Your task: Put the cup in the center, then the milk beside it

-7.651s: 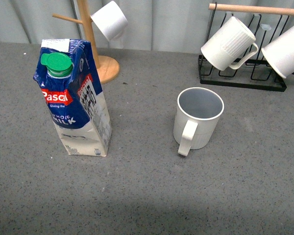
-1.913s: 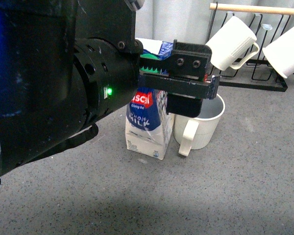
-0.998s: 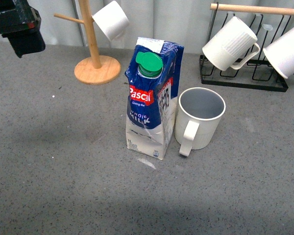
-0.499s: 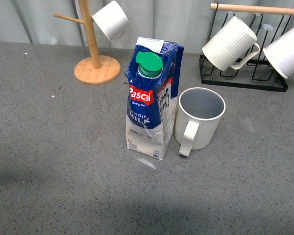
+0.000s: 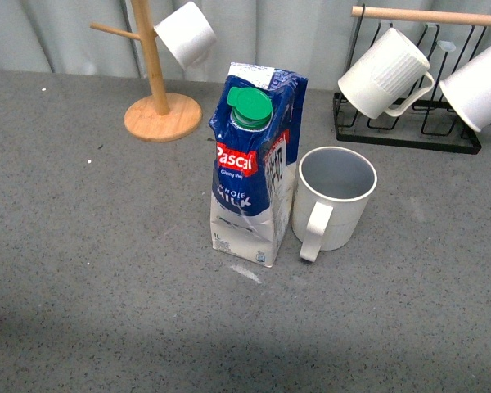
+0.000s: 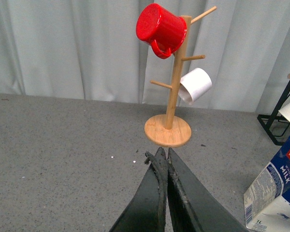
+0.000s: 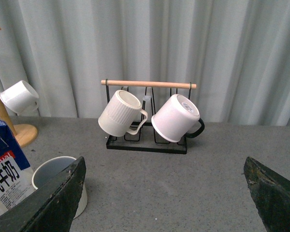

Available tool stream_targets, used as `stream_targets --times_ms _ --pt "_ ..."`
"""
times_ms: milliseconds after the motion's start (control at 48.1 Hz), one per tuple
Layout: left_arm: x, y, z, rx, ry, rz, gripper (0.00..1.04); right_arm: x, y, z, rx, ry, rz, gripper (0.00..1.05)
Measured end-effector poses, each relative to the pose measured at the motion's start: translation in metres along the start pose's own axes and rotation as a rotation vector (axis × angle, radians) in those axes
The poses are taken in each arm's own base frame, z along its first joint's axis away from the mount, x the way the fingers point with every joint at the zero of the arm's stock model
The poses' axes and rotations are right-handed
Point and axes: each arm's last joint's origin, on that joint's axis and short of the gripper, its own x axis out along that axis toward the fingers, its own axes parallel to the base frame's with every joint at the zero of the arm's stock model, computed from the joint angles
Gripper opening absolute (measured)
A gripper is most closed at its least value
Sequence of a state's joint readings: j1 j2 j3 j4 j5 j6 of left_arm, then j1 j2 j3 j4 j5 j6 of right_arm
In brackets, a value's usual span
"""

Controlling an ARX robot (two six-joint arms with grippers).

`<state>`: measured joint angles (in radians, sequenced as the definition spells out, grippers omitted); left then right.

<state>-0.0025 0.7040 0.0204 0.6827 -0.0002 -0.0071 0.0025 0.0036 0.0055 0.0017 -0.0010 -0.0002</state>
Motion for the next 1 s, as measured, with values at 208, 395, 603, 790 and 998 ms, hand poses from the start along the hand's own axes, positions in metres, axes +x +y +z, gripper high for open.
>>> stream_targets --times_ms 208,395,603,790,998 --pt "-0.009 0.0 0.004 0.0 -0.013 0.0 0.04 0.0 0.0 0.0 0.0 0.0 0.0 0.96" --pt "-0.017 0.0 0.006 0.0 -0.021 0.0 0.04 0.0 0.0 0.0 0.0 0.0 0.0 0.96" --pt "-0.022 0.0 0.007 0.0 -0.023 0.0 0.04 0.0 0.0 0.0 0.0 0.0 0.0 0.96" --pt "-0.028 0.0 0.007 0.0 -0.024 0.0 0.04 0.0 0.0 0.0 0.0 0.0 0.0 0.96" --pt "-0.032 0.0 0.007 0.0 -0.024 0.0 0.04 0.0 0.0 0.0 0.0 0.0 0.0 0.96"
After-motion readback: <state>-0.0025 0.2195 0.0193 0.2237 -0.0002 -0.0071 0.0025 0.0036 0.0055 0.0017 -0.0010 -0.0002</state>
